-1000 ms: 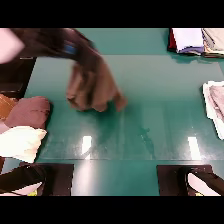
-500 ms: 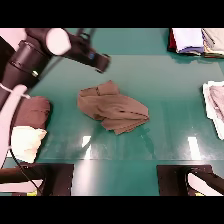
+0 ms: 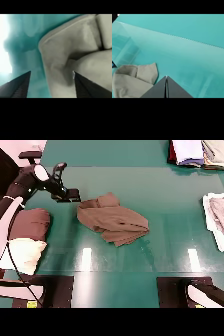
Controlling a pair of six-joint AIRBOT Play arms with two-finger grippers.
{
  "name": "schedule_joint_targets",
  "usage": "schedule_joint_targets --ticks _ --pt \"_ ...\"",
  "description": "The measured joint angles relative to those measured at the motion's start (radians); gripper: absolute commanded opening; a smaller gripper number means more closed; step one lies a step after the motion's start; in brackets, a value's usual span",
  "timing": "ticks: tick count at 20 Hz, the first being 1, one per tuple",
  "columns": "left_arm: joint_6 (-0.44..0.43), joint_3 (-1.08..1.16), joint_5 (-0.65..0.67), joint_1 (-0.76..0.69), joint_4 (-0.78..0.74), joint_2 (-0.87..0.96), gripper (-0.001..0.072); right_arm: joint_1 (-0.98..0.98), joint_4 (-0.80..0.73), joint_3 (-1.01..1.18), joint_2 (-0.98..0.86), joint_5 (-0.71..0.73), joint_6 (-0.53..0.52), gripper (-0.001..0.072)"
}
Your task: Fold the shirts.
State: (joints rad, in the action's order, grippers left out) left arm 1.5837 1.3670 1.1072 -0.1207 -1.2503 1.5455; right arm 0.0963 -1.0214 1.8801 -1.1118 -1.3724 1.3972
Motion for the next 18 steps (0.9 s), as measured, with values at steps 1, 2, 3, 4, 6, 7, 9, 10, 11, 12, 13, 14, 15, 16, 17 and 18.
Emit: schedule_joint_targets --ticks 1,2,3,4,6,7,9,10,11,12,13,14,15,16,17,18 --pt "-0.005 -0.018 -0.012 0.006 0.032 0.016 0.0622 0.0 0.0 0.0 -0.001 0.0 0.0 0.002" --pt "-0.011 -0.03 -0.028 0.01 0.068 0.029 0.0622 0.0 0.0 -0.004 -0.001 -0.001 0.004 0.002" --pt "-0.019 -0.04 -0.043 0.01 0.102 0.041 0.0622 0.0 0.0 -0.015 0.0 -0.002 0.008 0.002" --pt "-0.026 -0.047 -0.053 0.01 0.129 0.05 0.0583 -0.003 0.0 -0.037 0.002 -0.004 0.013 0.002" --pt "-0.041 -0.055 -0.077 0.002 0.166 0.061 0.0216 -0.021 -0.003 -0.109 0.012 -0.007 0.026 0.002" --pt "-0.049 -0.057 -0.081 -0.001 0.176 0.065 0.0024 -0.034 -0.002 -0.158 0.018 -0.009 0.031 0.002" --pt "-0.066 -0.056 -0.091 -0.005 0.189 0.068 0.003 -0.073 -0.003 -0.278 0.031 -0.012 0.037 0.0021" --pt "-0.075 -0.05 -0.09 -0.005 0.188 0.067 0.0029 -0.093 -0.003 -0.35 0.037 -0.015 0.04 0.0036" --pt "-0.082 -0.038 -0.091 -0.006 0.187 0.061 0.0029 -0.109 -0.003 -0.421 0.041 -0.019 0.042 0.0249" --pt "-0.09 -0.026 -0.091 -0.007 0.186 0.055 0.003 -0.122 -0.003 -0.502 0.042 -0.022 0.043 0.0485" --pt "-0.097 -0.01 -0.091 -0.008 0.18 0.045 0.003 -0.131 -0.003 -0.586 0.042 -0.024 0.043 0.053" --pt "-0.104 0.006 -0.093 -0.008 0.179 0.034 0.003 -0.132 0.002 -0.664 0.038 -0.021 0.045 0.053" --pt "-0.109 0.023 -0.095 -0.009 0.177 0.025 0.0029 -0.128 0.01 -0.74 0.029 -0.012 0.045 0.0529" --pt "-0.114 0.039 -0.095 -0.009 0.174 0.019 0.003 -0.114 0.024 -0.818 0.013 0.01 0.048 0.053" --pt "-0.117 0.055 -0.092 -0.009 0.17 0.014 0.003 -0.093 0.047 -0.881 -0.006 0.035 0.048 0.053" --pt "-0.119 0.066 -0.087 -0.009 0.17 0.01 0.003 -0.066 0.071 -0.938 -0.032 0.072 0.047 0.0529"
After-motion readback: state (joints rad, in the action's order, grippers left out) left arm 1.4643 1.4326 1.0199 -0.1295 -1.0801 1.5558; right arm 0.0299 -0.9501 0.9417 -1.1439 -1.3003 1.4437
